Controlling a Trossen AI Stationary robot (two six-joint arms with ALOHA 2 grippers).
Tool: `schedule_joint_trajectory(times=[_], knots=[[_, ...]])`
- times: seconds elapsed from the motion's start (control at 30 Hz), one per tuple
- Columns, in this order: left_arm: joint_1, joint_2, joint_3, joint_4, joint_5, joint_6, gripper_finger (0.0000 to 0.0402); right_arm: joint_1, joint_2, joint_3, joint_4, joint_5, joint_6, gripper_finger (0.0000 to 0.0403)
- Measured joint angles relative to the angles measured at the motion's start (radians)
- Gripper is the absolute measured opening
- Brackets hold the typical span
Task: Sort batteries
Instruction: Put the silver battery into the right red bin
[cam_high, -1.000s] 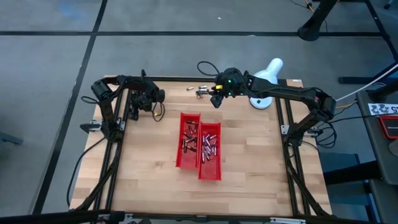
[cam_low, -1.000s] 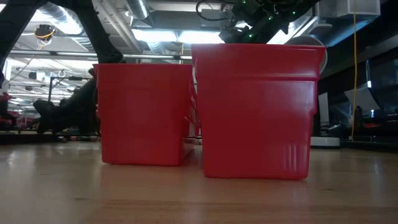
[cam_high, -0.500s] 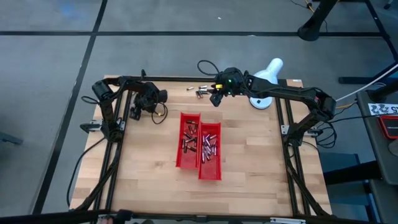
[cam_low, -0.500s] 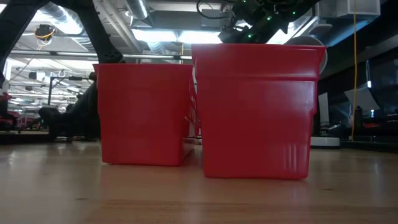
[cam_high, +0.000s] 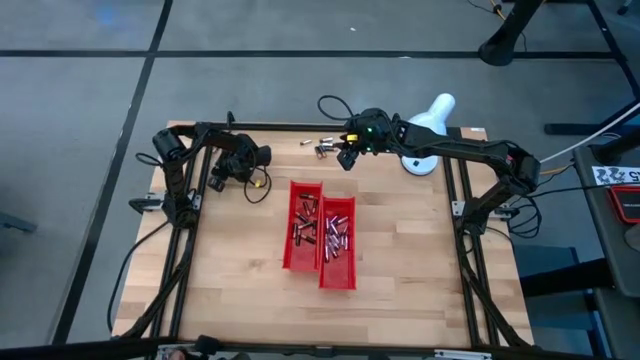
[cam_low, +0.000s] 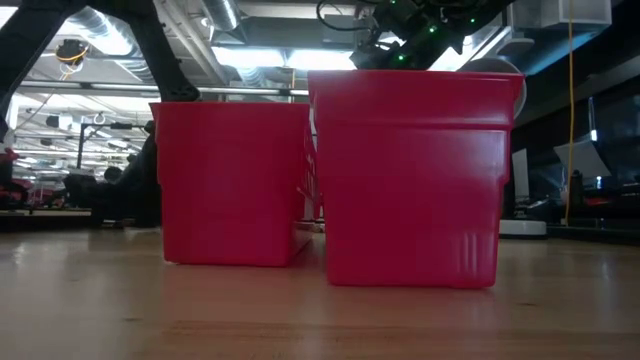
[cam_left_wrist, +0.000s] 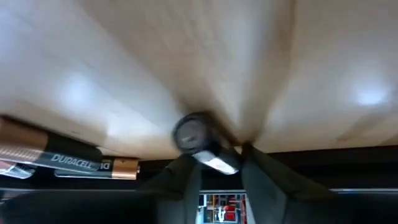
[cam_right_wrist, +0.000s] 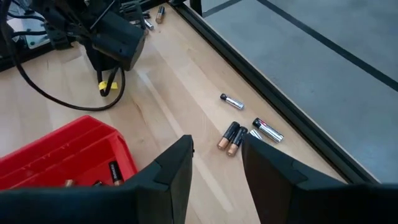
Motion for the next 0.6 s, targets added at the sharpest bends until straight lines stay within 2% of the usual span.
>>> schedule_joint_trajectory(times=[0.17,0.47,0.6], knots=[[-0.016,-0.021,0.004,0.001,0.020,-0.024,0.0038,0.000,0.000,0.000,0.000,-0.009,0.001,0.0140],[-0.072,-0.151,0.035,0.019,0.132,-0.109,0.0040,0.000,0.000,0.000,-0.002,-0.017,0.002,0.0140],[-0.088,-0.235,0.035,-0.001,0.148,-0.159,0.0044,0.000,0.000,0.000,-0.011,-0.017,0.002,0.0140]])
